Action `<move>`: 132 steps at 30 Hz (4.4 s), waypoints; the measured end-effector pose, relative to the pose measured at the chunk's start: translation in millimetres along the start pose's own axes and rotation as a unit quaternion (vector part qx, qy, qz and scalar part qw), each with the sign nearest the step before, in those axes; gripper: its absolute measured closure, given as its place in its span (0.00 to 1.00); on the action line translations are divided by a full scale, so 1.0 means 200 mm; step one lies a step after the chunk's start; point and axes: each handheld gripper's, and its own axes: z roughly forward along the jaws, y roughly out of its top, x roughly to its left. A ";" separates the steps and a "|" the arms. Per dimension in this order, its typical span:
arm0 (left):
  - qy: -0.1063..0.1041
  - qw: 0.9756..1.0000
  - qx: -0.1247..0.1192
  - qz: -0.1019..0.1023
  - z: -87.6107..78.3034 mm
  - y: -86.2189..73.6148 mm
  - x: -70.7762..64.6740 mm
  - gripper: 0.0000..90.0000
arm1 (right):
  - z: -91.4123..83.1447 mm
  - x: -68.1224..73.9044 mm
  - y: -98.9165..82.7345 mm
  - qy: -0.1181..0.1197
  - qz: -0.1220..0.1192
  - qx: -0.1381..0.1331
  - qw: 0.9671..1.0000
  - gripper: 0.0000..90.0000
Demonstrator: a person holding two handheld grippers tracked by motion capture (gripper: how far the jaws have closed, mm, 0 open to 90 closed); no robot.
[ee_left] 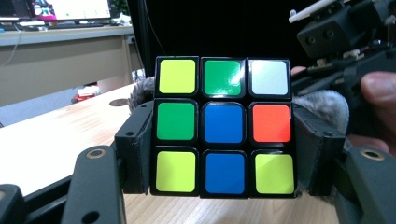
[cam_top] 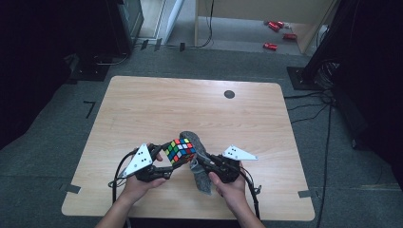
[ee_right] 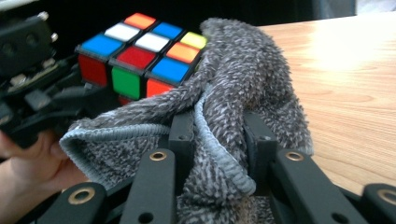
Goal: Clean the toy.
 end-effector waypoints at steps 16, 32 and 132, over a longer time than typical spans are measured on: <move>0.001 1.000 -0.012 -0.019 -0.03 0.01 0.04 0.39 | 0.07 0.04 -0.05 -0.008 -0.086 0.061 0.994 0.82; -0.009 0.999 -0.018 -0.031 -0.04 0.01 0.05 0.39 | 0.01 0.10 -0.03 0.009 -0.135 0.000 0.991 0.83; -0.103 0.990 -0.033 -0.095 -0.06 0.01 0.11 0.39 | -0.06 0.08 0.01 -0.058 -0.242 -0.042 0.968 0.84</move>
